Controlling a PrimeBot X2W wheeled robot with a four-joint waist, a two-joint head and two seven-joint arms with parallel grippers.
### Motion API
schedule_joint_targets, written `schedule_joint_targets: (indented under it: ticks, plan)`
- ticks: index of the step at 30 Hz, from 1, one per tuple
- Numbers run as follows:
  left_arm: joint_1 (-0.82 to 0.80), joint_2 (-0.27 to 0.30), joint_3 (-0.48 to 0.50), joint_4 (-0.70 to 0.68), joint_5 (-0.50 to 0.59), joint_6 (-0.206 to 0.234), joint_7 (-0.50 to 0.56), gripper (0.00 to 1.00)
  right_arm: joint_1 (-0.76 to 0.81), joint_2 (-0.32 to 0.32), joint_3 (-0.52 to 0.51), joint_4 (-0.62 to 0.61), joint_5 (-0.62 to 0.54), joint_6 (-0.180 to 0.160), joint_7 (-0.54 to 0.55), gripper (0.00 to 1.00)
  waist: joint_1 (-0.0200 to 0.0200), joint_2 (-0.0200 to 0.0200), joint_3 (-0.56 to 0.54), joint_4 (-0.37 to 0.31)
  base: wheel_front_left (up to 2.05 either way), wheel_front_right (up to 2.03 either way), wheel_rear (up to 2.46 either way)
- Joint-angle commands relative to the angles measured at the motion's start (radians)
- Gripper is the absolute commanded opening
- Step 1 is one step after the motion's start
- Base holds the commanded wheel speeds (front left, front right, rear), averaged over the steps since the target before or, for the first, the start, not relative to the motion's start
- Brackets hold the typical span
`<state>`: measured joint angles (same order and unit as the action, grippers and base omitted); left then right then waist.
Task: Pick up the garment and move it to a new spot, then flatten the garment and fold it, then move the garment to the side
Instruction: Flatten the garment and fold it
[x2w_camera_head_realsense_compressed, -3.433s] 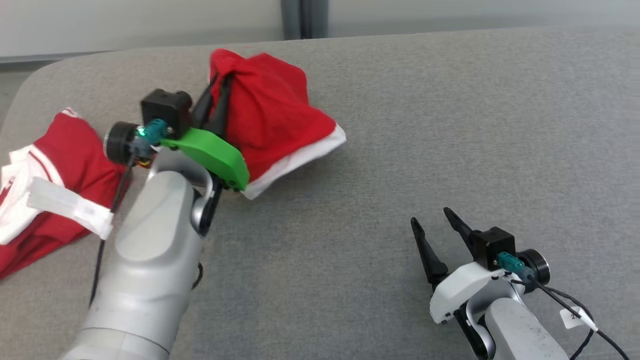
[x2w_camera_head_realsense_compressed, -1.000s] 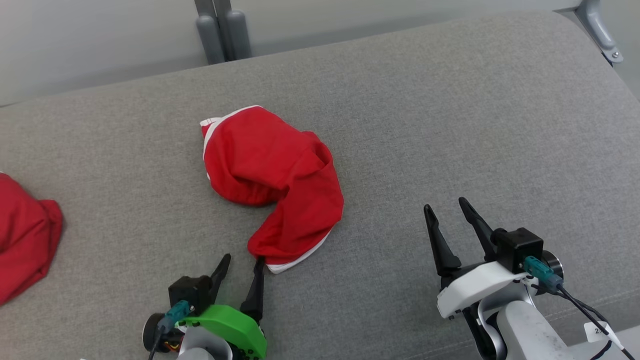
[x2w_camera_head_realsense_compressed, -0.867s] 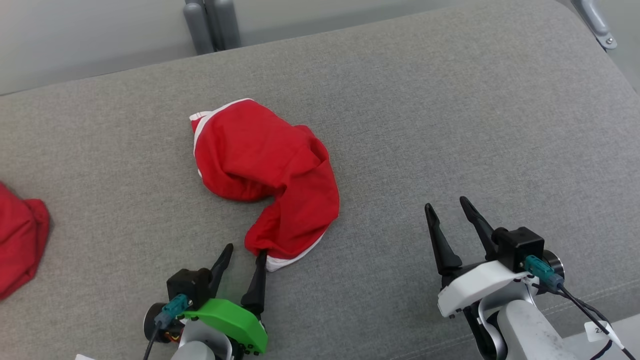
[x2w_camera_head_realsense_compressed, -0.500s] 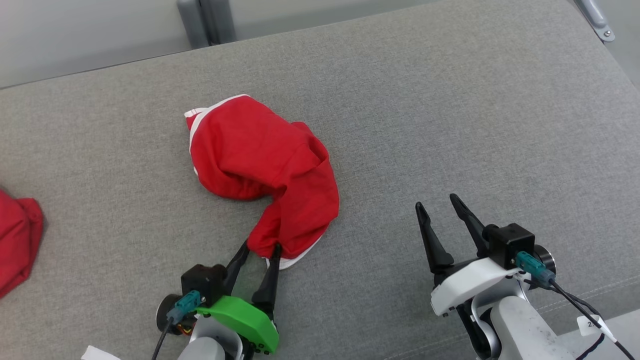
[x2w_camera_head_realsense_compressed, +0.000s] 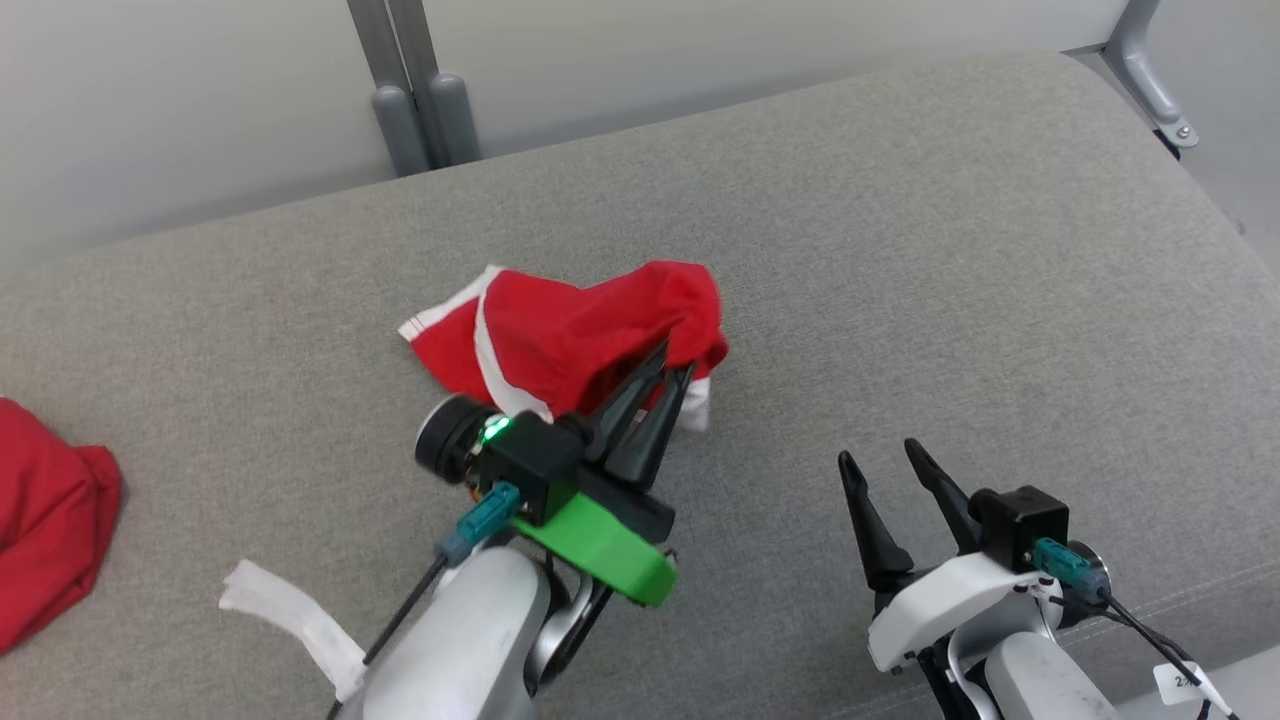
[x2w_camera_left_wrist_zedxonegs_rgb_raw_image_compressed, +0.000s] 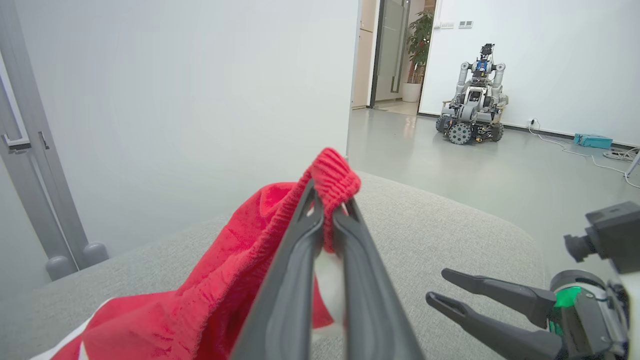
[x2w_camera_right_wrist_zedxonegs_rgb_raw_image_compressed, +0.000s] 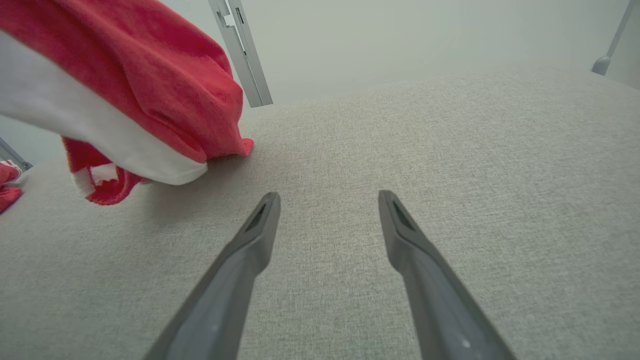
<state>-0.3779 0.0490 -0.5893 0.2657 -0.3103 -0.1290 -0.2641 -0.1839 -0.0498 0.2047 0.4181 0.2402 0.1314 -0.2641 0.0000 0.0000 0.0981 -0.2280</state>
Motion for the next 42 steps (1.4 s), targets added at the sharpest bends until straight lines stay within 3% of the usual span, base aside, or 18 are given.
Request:
schedule_joint_targets:
  ticks: [1,4,9,17,23,24,26,36,42]
  plan:
    - [-0.054,0.004,-0.014,-0.027,-0.031,-0.003,-0.001,0.00,0.023,-0.002,-0.003,0.010,0.017,-0.001,-0.001,1.00,0.0000,0.0000,-0.041,-0.021,0.00,0.00,0.00]
    - [-0.134,0.005,-0.005,-0.064,-0.073,0.000,0.000,0.00,0.030,-0.002,-0.010,0.014,0.016,-0.001,-0.001,1.00,0.0000,0.0000,-0.052,-0.029,0.00,0.00,0.00]
    - [-0.189,0.004,0.034,-0.066,-0.108,0.080,0.000,0.00,0.038,-0.001,-0.043,0.005,0.004,-0.001,-0.001,1.00,0.0000,0.0000,-0.042,-0.014,0.00,0.00,0.00]
    - [-0.019,0.021,0.272,0.230,-0.036,0.163,0.000,0.00,-0.005,-0.002,-0.083,-0.030,-0.008,-0.001,-0.001,1.00,0.0000,0.0000,0.018,0.071,0.00,0.00,0.00]
    - [0.089,0.038,0.444,0.364,-0.015,0.184,-0.001,0.00,-0.015,-0.002,-0.051,-0.049,-0.013,-0.001,-0.001,1.00,0.0000,0.0000,0.022,0.101,0.00,0.00,0.00]
    - [0.103,0.035,0.471,0.373,-0.013,0.187,-0.001,0.17,-0.013,-0.002,-0.041,-0.050,-0.009,-0.001,-0.001,1.00,0.0000,0.0000,0.020,0.105,0.00,0.00,0.00]
    - [0.121,0.027,0.507,0.381,0.001,0.188,-0.001,1.00,-0.008,-0.001,-0.014,-0.054,-0.003,-0.001,-0.001,1.00,0.0000,0.0000,0.016,0.111,0.00,0.00,0.00]
    - [0.208,0.006,0.596,0.319,0.078,0.168,-0.001,1.00,0.055,-0.016,0.208,-0.069,0.025,-0.001,-0.001,1.00,0.0000,0.0000,-0.012,0.121,0.00,0.00,0.00]
    - [0.237,0.003,0.587,0.264,0.059,0.162,-0.001,1.00,0.053,-0.025,0.257,-0.045,0.042,-0.001,-0.001,1.00,0.0000,0.0000,-0.014,0.145,0.00,0.00,0.00]
